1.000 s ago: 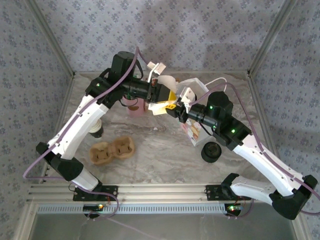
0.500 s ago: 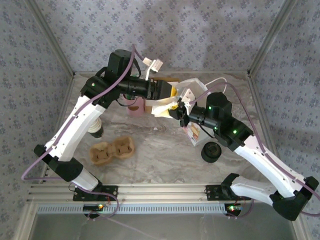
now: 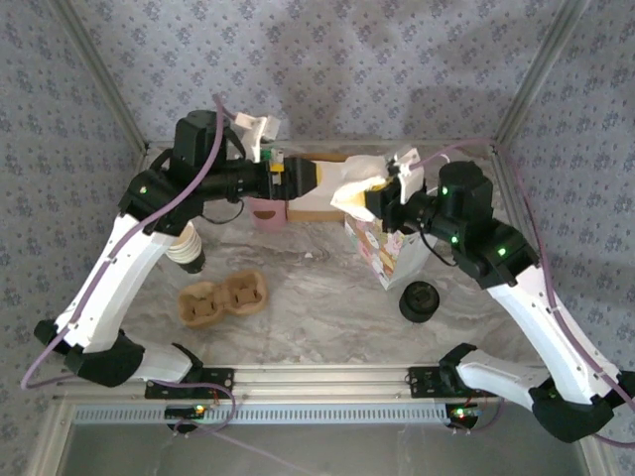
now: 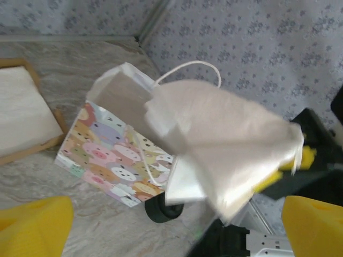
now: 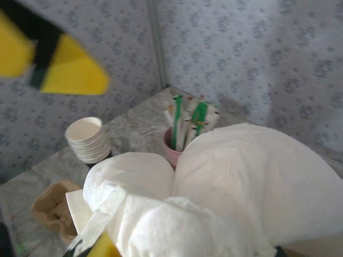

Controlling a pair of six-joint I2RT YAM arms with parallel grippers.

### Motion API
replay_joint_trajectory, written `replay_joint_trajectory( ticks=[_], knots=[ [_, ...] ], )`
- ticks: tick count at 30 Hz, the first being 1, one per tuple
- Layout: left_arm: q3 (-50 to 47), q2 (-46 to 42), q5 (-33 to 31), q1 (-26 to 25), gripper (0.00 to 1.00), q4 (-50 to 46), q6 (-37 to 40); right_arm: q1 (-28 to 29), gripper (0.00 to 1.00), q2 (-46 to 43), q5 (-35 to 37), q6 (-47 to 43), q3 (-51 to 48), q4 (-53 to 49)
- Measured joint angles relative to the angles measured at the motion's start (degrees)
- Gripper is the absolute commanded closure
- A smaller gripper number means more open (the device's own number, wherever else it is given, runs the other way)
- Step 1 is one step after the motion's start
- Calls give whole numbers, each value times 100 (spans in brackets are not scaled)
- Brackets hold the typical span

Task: Pack the takeout coffee

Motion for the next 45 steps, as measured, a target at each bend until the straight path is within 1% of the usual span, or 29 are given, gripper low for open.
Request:
replay_joint_trajectory(
  ticks=[5, 9, 13, 21, 37, 45],
  knots=[
    [-452, -352, -339, 22, 1, 15, 0, -944, 100, 459, -295, 802, 688, -723],
    [-791, -466, -490, 55, 1, 15, 0, -1659, 100, 791, -866, 1458, 960, -1102],
    [-1078, -570, -557, 118, 1, 20, -4, -2065, 100, 1073, -1408, 2035, 1003, -1244],
    [-1325, -734, -592, 199, 1, 57, -9, -2122, 100, 1508, -1440, 2588, 1241, -1567],
    [-1390, -734, -592, 199, 1, 186, -24, -2100, 100, 1967, -1425, 3685, 1154, -1283],
    [-1469, -737, -592, 199, 0, 232, -26, -2166, 100, 2135, -1078, 3960, 990, -1255]
  ],
)
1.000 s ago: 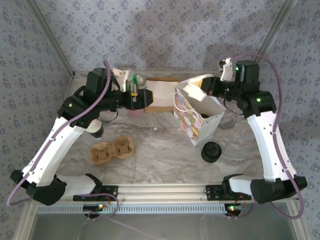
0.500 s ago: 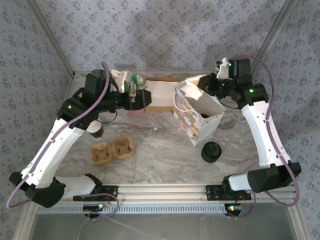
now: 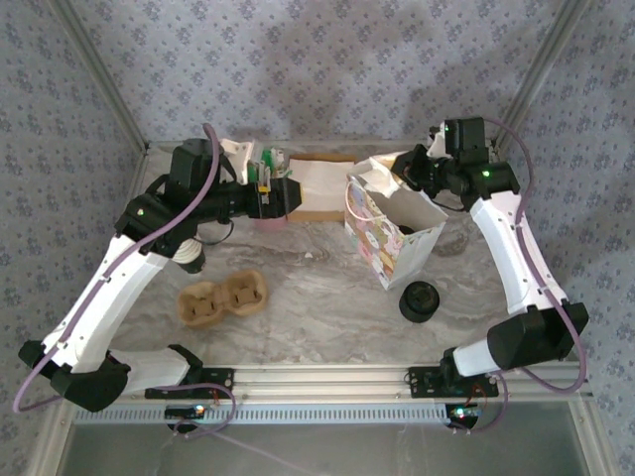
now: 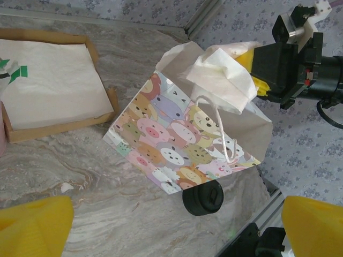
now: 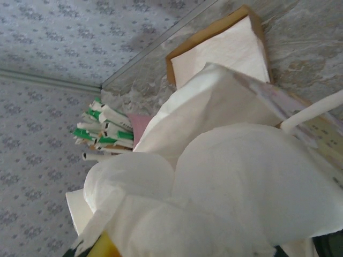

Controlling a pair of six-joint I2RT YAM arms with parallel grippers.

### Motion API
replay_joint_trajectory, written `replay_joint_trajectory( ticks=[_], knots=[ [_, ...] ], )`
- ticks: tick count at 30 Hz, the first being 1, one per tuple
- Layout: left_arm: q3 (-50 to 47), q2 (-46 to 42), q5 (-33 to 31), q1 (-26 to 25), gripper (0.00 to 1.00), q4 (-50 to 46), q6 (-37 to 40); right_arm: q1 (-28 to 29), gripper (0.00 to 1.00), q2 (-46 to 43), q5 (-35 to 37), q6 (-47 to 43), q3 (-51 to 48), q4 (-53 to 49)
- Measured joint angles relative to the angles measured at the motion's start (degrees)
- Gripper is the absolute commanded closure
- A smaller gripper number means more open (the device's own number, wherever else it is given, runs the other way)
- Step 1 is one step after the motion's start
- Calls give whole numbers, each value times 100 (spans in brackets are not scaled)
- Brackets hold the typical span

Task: Pack the takeout coffee

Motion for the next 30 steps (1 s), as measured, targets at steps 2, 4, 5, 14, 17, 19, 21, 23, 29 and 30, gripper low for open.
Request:
replay_joint_trajectory(
  ticks=[2, 4, 5, 14, 17, 19, 21, 23, 29, 30],
  knots=[
    [-33, 0, 0, 0, 1, 11, 0, 2, 100, 7, 105, 2, 0, 2],
    [-50, 0, 0, 0, 0, 28, 0, 11, 100, 33, 201, 0, 0, 2],
    [-50, 0, 0, 0, 1, 42, 0, 35, 100, 57, 264, -2, 0, 0],
    [-81, -24, 0, 0, 0, 85, 0, 570, 100, 352, 1043, -175, -17, -149],
    [-83, -24, 0, 0, 0, 85, 0, 817, 100, 439, 1314, -273, -17, -243],
    [-83, -26, 0, 0, 1, 85, 0, 975, 100, 498, 1523, -354, -24, -323],
    [-107, -35, 0, 0, 1, 92, 0, 1086, 100, 542, 1731, -417, -48, -369],
    [-136, -52, 0, 0, 1, 90, 0, 1158, 100, 560, 1937, -487, -131, -385],
    [-146, -66, 0, 0, 1, 92, 0, 1231, 100, 675, 2251, -713, -417, -413],
    [-146, -66, 0, 0, 1, 92, 0, 1235, 100, 710, 2264, -743, -446, -413]
  ],
)
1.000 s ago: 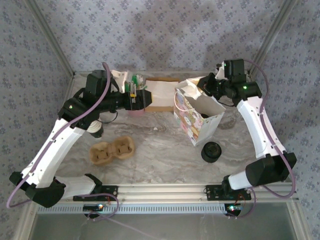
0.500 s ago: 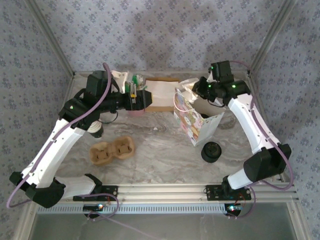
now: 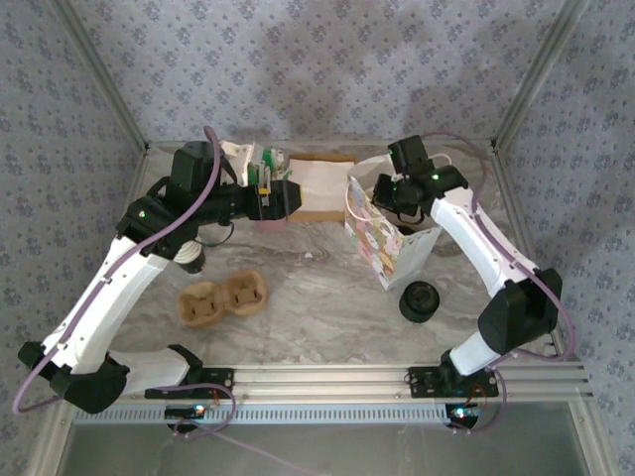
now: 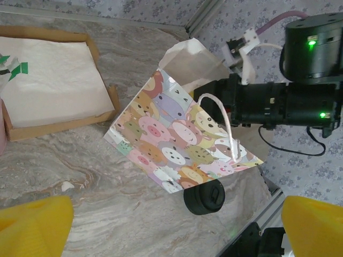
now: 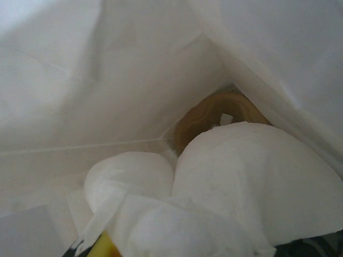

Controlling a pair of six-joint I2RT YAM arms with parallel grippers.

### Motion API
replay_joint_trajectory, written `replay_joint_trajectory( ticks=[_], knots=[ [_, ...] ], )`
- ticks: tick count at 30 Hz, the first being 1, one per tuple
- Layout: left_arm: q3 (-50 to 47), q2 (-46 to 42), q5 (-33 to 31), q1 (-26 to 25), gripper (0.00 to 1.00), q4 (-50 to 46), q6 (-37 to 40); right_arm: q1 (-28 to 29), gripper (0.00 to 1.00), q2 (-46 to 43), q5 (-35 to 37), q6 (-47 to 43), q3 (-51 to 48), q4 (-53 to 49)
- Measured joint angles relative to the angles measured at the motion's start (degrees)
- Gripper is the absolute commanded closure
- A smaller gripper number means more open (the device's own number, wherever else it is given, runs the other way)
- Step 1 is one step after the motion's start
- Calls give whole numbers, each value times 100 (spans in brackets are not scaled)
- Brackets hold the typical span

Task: Pack the takeout coffee

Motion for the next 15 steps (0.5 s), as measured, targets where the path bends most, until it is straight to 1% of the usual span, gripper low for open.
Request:
replay_joint_trajectory(
  ticks=[11, 14, 15],
  knots=[
    [-9, 0, 0, 0, 1, 20, -4, 39, 100, 120, 149, -240, -225, 96],
    [-39, 0, 0, 0, 1, 33, -33, 81, 95, 142, 186, -269, -225, 94],
    [-55, 0, 0, 0, 1, 35, -39, 96, 93, 142, 205, -278, -225, 94]
  ],
)
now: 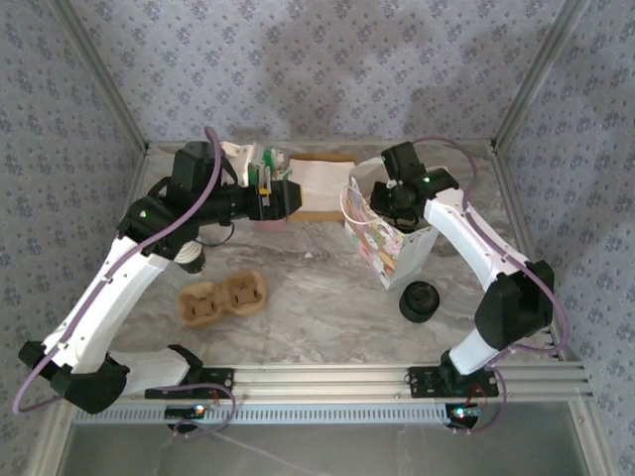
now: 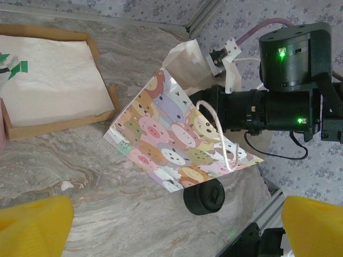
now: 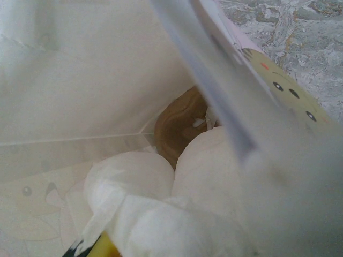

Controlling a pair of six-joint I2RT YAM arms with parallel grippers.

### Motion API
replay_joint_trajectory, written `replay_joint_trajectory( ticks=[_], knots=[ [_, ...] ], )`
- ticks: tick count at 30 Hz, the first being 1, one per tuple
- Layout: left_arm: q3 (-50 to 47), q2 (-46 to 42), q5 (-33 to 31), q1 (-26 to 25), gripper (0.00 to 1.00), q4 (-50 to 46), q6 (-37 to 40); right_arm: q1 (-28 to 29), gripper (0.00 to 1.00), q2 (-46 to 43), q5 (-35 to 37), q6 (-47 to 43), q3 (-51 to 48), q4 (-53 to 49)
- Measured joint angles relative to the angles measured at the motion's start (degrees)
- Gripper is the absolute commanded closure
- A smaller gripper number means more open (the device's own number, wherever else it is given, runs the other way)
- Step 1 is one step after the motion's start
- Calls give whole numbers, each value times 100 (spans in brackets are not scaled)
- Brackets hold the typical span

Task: Pack the takeout coffee

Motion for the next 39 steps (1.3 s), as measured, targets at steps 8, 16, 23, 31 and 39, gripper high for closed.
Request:
replay_joint_trajectory(
  ticks=[8, 16, 23, 31, 39],
  knots=[
    [-15, 0, 0, 0, 0, 4, -2, 81, 68, 0, 245, -138, 125, -210],
    [-20, -2, 2, 0, 0, 9, -4, 125, 53, -22, 378, -275, 568, -627],
    [-76, -83, -2, 13, 1, 24, -4, 131, 41, -271, 378, -402, 979, -870],
    [-299, -249, -111, 15, 1, 87, -42, 188, 29, -767, 258, -619, 1480, -1069],
    [-876, -457, -260, 24, 4, 160, -162, -138, 27, -1436, 68, -935, 1593, -1137]
  ],
)
